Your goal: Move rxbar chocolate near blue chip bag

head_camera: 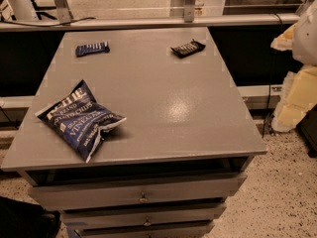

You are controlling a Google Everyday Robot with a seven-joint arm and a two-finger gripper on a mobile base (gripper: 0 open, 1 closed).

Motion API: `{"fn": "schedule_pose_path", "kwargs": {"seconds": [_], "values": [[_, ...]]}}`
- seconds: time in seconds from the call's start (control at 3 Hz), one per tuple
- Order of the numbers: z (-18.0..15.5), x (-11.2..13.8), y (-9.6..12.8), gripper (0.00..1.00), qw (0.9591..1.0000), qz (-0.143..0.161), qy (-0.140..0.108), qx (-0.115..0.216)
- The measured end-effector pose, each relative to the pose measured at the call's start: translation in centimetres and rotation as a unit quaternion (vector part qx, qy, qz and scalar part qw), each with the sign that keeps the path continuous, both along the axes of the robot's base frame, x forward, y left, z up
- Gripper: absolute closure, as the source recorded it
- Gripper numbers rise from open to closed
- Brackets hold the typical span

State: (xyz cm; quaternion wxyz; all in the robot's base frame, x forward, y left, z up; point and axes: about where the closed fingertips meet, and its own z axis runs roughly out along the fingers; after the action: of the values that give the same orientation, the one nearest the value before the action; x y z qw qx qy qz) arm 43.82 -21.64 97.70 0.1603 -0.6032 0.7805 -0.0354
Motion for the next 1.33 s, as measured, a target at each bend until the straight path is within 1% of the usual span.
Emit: {"fn": "schedule_pose_path", "kwargs": {"seconds": [0.33,0.67,1.0,1.33], "values": [[0.0,0.0,0.0,0.0,1.0,0.0,0.0,0.0],[-1.1,1.7,0.7,0.0,0.9991,-0.005,-0.019,0.038],[-4.1,6.7,2.1,0.0,0.9922,-0.01,-0.046,0.115],[-6.7,13.6,3.1,0.0,0.9764,-0.031,-0.078,0.199]]}}
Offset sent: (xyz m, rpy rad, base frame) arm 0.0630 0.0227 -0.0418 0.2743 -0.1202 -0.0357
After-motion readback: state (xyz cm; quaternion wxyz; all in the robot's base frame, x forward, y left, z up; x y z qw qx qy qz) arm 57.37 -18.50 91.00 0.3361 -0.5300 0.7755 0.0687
